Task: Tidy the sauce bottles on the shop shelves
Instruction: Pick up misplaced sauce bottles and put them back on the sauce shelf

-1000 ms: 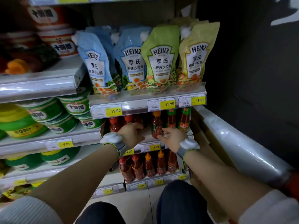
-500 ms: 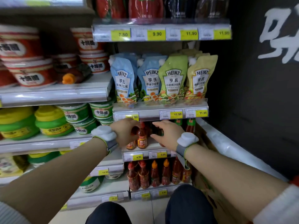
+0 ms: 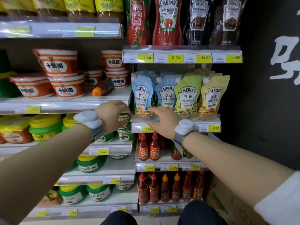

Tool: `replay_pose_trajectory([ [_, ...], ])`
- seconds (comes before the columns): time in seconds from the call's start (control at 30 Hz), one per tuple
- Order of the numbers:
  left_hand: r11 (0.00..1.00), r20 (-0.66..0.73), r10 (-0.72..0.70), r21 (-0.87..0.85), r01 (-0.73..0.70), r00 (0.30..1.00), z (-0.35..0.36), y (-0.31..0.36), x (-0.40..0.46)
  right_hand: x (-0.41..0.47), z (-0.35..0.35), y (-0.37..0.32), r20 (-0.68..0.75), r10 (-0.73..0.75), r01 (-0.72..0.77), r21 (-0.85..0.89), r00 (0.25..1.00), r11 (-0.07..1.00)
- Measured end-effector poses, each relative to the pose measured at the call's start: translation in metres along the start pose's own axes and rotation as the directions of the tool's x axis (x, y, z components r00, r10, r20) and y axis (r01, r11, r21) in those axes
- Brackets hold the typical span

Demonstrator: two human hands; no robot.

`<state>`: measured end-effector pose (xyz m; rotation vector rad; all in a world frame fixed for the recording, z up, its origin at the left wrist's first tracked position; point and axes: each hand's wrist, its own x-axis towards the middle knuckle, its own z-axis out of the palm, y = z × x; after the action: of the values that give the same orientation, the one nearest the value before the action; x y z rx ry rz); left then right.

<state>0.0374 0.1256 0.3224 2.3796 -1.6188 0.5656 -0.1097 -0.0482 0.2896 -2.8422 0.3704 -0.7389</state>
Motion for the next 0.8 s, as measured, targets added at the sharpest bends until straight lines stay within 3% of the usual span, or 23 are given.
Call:
replay_pose_trajectory([
  [0.4,0.989,-0.215,-0.124,0.057,0.139,0.969,-0.036,-0.068,0.004,0.074,0.000,-0.049,-0.038,-0.134,0.133,-0.029,0.990,0.991],
  [0.8,0.957,-0.224,-0.266,0.056,0.285,0.938,-0.014,-0.108,0.014,0.149,0.025,-0.075,0.031,-0.168,0.169,-0.025,0.985,0.985],
])
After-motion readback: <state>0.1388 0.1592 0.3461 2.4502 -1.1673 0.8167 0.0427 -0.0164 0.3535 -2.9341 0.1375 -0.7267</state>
